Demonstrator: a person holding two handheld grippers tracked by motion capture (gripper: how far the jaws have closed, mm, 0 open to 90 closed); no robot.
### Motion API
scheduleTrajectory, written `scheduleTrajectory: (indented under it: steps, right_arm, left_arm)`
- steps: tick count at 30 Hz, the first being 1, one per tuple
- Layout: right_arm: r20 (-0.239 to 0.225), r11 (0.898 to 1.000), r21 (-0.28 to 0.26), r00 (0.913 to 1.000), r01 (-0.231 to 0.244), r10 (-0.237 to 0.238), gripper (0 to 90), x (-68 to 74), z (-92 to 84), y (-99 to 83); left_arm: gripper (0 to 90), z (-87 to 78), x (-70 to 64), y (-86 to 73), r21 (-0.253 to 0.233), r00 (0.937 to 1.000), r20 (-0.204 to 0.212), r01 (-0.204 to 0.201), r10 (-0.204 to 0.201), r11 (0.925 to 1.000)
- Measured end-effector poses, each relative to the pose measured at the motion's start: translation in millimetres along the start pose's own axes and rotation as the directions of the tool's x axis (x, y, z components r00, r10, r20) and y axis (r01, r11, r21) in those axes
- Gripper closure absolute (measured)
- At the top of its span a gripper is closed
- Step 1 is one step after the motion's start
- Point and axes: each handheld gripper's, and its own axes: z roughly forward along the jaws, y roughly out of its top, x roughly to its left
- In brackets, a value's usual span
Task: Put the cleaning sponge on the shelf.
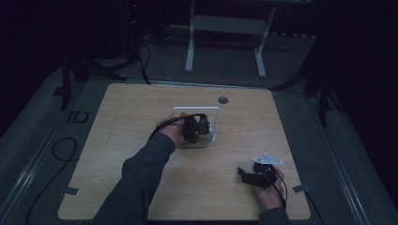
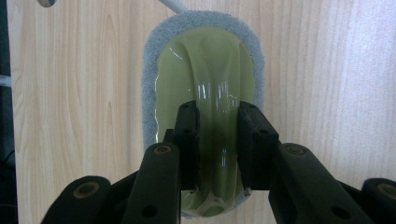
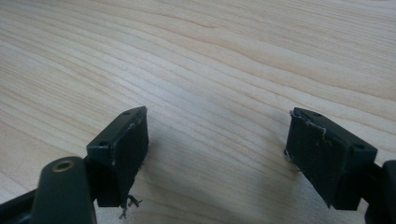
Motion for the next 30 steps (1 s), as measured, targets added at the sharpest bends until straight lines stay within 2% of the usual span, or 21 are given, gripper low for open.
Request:
scheduleTrajectory:
  steps: [23,26,30]
  right_arm:
    - [0.000,1.000,0.000,1.0000,0.002,-0.002,20.7,-0.1,0.0,0.0]
    - [0.000,1.000,0.001,1.0000,0.002,-0.002,20.6,-0.1,0.0,0.0]
    - [0.000,1.000,0.000,1.0000,0.002,-0.002,20.6,-0.1,0.0,0.0]
  left_arm:
    - [71.6,15.5,5.7,-0.7,0.016,0.9999,-0.014,0.000,0.000,0.9999]
    - [71.4,16.5,6.1,-0.2,0.014,0.9994,-0.033,-0.004,0.004,0.9999]
    - [71.3,17.4,6.4,0.1,0.014,0.9993,-0.037,-0.007,0.007,0.9999]
